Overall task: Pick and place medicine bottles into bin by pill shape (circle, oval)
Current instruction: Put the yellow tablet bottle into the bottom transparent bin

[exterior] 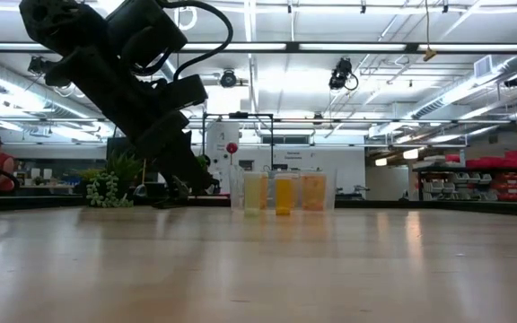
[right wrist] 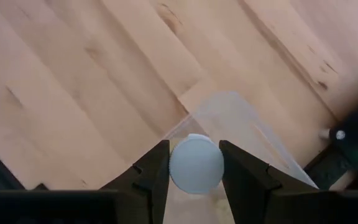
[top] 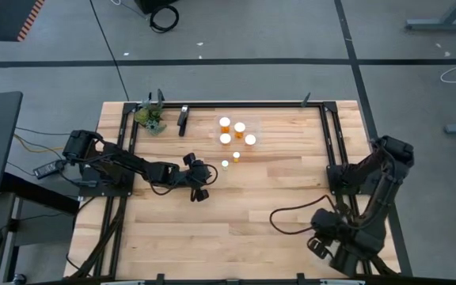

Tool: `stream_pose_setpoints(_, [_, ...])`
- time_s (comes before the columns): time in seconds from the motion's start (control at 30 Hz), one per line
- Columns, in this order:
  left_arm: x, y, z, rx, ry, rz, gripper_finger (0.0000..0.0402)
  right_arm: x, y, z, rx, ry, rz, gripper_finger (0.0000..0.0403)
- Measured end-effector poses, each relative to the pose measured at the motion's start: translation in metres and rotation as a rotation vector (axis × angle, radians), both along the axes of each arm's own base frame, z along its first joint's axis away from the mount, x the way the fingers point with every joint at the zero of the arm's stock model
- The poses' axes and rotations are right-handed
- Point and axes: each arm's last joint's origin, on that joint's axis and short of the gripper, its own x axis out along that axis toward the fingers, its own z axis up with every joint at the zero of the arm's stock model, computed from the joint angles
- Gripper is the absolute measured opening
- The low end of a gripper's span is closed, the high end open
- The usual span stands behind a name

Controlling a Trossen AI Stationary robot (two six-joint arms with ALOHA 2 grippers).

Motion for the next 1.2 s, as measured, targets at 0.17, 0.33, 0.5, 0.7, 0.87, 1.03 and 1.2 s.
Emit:
stream_pose_setpoints(0.17, [0.0,0.0,0.0,0.0,0.0,0.0,0.0053,-0.013,-0.001,-0.015,-0.024,-0.022,-0.048,0.014])
stream_pose_setpoints(0.33, [0.0,0.0,0.0,0.0,0.0,0.0,0.0056,-0.017,-0.004,-0.039,-0.016,-0.029,-0.072,0.014])
stream_pose_setpoints(0.5, [0.0,0.0,0.0,0.0,0.0,0.0,0.005,-0.019,-0.015,-0.061,-0.041,-0.023,-0.104,0.014])
stream_pose_setpoints(0.7, [0.0,0.0,0.0,0.001,0.0,-0.001,0.0052,-0.021,-0.019,-0.071,-0.044,-0.028,-0.136,0.014])
stream_pose_setpoints(0.87, [0.0,0.0,0.0,0.002,0.001,-0.002,0.0056,-0.019,-0.018,-0.072,-0.022,-0.035,-0.138,0.0143])
stream_pose_setpoints(1.03, [0.0,0.0,0.0,0.003,0.001,-0.002,0.0052,-0.018,-0.018,-0.072,-0.017,-0.037,-0.14,0.0156])
stream_pose_setpoints(1.2, [0.0,0.0,0.0,0.003,0.001,-0.002,0.0049,-0.017,-0.018,-0.072,-0.018,-0.036,-0.141,0.0167])
